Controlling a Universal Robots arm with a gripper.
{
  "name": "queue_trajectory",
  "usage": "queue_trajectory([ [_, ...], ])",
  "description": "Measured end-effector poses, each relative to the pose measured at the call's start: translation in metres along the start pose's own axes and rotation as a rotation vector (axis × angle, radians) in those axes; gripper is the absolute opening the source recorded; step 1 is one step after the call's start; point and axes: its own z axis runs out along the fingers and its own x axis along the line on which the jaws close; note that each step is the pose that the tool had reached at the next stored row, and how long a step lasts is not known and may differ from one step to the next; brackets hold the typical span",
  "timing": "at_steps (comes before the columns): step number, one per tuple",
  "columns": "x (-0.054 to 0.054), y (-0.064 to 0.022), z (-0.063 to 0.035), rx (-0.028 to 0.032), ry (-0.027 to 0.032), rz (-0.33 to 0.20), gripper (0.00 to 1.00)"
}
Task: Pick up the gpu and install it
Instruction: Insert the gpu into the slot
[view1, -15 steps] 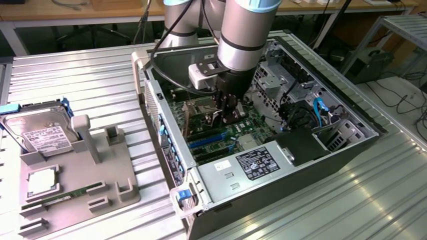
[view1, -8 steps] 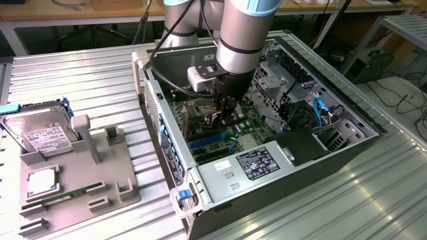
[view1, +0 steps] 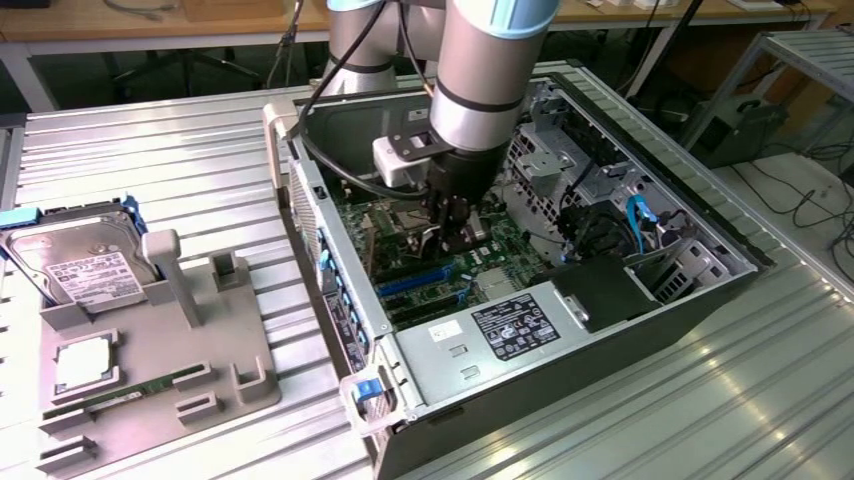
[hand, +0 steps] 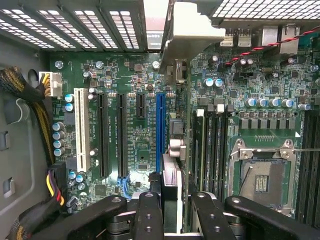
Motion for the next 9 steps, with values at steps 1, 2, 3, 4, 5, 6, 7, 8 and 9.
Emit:
queue_trajectory([
  [1,0.0,0.0001,0.0004,0.0,0.0,0.0,0.27],
  [2,0.0001,0.0002,0.0007,-0.0001,0.0002,0.0,0.27],
  [3,0.0001,0.0003,0.0011,-0.0001,0.0002,0.0,0.27],
  [4,0.0001,0.0011,0.0015,-0.0002,0.0003,0.0,0.27],
  [5,0.0001,0.0016,0.0018,-0.0001,0.0002,0.0,0.27],
  [6,0.0001,0.0019,0.0021,-0.0001,0.0001,0.0,0.27],
  [7,0.0001,0.002,0.0024,-0.0001,0.0001,0.0,0.27],
  [8,0.0001,0.0021,0.0028,0.0,0.0,0.0,0.27],
  [9,0.0001,0.0021,0.0032,-0.0001,0.0001,0.0,0.27],
])
